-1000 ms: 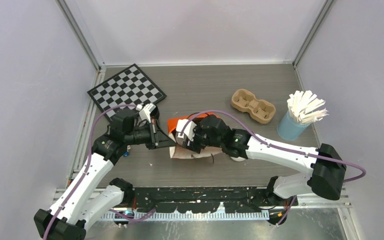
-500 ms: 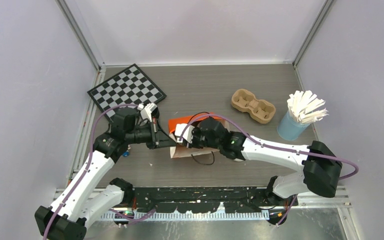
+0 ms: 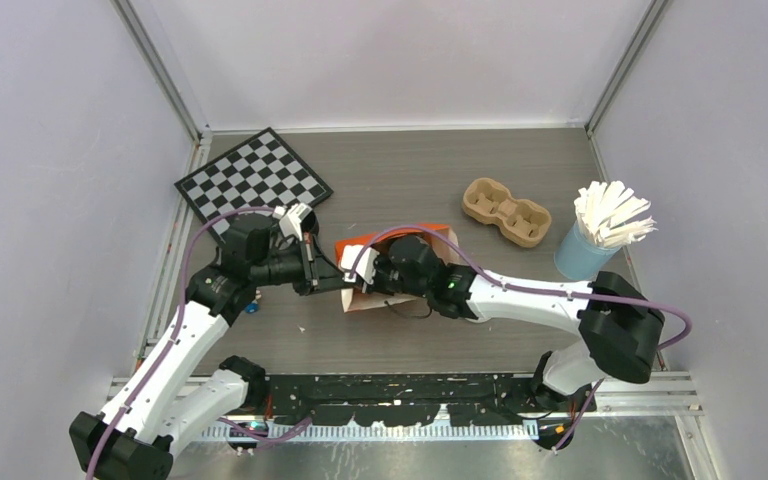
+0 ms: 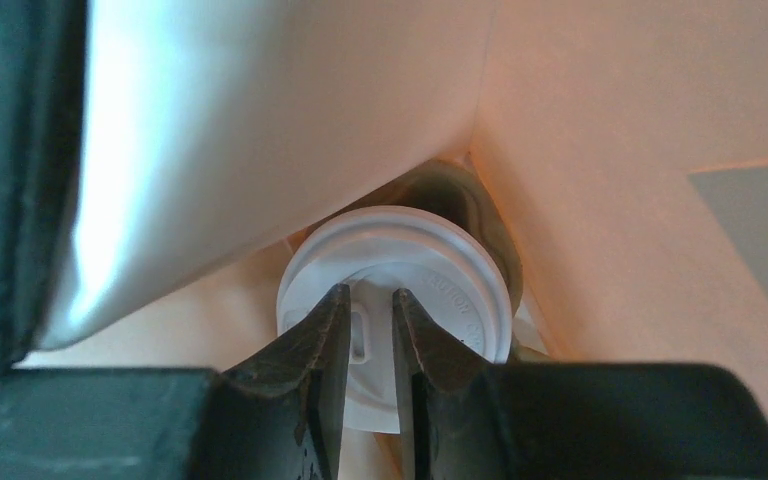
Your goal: Pack the takeout coffee
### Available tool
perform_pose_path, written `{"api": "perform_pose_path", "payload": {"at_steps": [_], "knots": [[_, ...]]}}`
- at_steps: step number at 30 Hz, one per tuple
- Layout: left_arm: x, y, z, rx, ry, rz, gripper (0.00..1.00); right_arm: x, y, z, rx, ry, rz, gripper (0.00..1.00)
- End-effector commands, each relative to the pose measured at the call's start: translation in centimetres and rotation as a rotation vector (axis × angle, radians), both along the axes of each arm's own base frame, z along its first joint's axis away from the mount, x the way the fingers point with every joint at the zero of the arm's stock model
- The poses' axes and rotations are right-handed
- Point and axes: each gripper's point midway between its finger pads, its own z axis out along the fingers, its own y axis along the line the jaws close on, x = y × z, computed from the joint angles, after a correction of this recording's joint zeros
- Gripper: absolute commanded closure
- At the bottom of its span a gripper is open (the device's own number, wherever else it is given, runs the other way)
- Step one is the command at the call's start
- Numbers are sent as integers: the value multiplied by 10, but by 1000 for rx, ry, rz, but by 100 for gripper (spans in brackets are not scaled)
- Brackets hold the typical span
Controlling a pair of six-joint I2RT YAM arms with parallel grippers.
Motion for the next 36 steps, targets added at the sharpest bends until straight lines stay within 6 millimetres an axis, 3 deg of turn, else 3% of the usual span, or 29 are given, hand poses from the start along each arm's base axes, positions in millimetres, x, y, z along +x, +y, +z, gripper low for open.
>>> {"api": "perform_pose_path", "payload": {"at_steps": [1,11,22,36], "knots": [[-2,-4,9,-36,-21,-17,100,12,18,26,112,-27,-51,73],[-1,-4,7,-37,-8,-12,100,24,18,16,107,-23,-140,74],[0,-5,6,-45,2,-1,100,23,30,28,159,-16,-128,74],[1,-5,4,-51,14,11,100,29,35,23,165,-10,-183,73]]}}
